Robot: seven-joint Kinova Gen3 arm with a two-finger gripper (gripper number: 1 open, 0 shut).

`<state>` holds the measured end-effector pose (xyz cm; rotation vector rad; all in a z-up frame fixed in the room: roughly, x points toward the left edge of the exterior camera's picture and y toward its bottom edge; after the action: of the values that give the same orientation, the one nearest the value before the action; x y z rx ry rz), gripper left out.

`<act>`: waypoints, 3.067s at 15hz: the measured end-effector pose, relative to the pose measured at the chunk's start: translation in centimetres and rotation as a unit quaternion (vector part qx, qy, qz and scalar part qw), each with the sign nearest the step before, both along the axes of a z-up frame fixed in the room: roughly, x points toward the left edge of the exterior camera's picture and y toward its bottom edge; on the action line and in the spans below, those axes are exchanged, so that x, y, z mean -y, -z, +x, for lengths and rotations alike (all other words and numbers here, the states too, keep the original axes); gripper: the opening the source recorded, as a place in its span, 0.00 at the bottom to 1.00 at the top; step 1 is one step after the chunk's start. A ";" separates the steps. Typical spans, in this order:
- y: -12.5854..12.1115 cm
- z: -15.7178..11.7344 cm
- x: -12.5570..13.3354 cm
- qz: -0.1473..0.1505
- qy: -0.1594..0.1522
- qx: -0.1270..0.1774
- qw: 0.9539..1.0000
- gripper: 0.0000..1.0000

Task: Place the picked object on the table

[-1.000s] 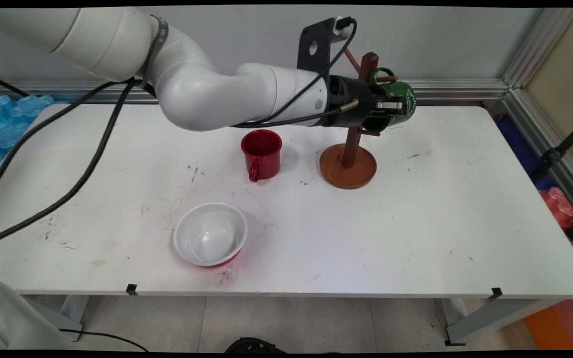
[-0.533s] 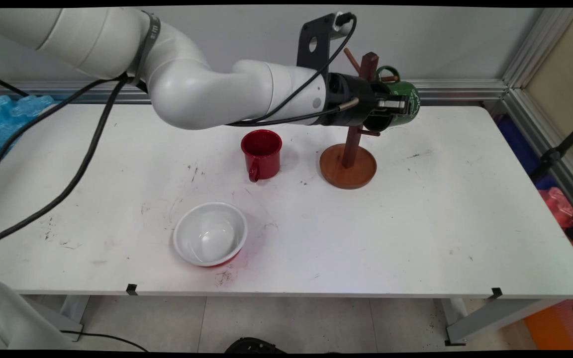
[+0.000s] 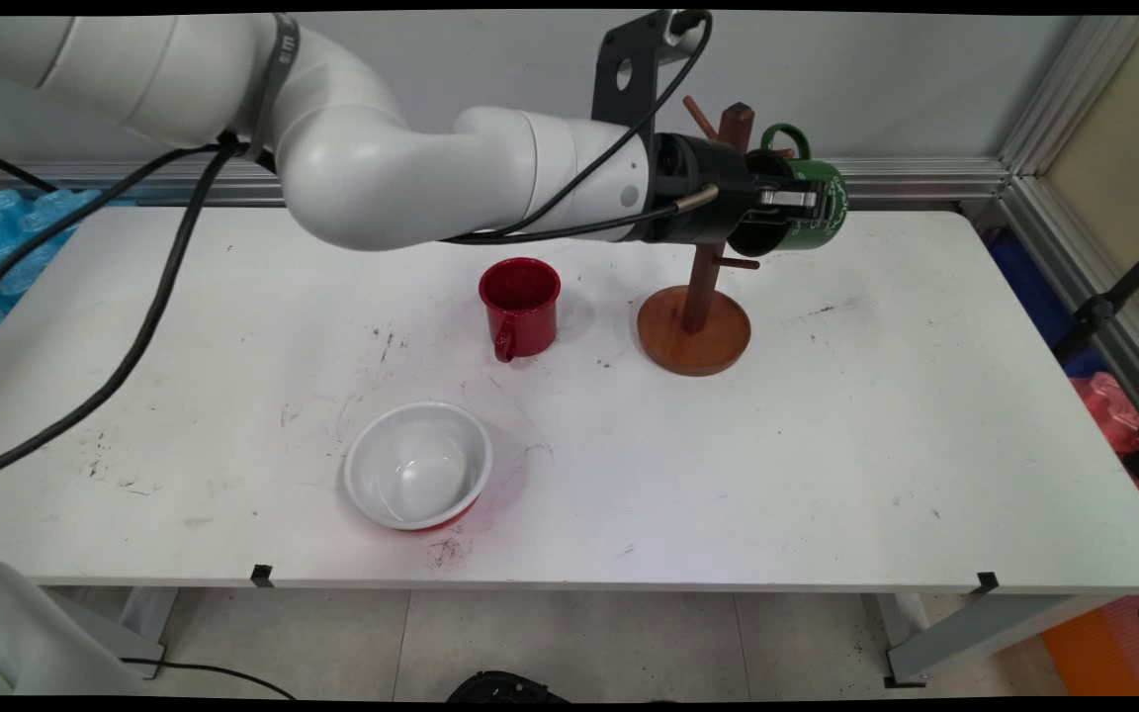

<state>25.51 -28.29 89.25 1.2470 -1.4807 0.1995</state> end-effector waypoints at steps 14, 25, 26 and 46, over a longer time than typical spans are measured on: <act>-1.8 0.2 -2.7 -0.001 0.047 0.014 0.999 0.00; -4.7 2.6 -4.5 -0.026 0.130 0.085 0.987 0.00; -5.0 2.9 -4.5 -0.027 0.136 0.091 0.986 0.00; -10.0 8.8 -3.8 -0.005 0.198 0.289 0.937 0.00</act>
<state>34.33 -24.52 99.28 0.8851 -2.2010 0.3193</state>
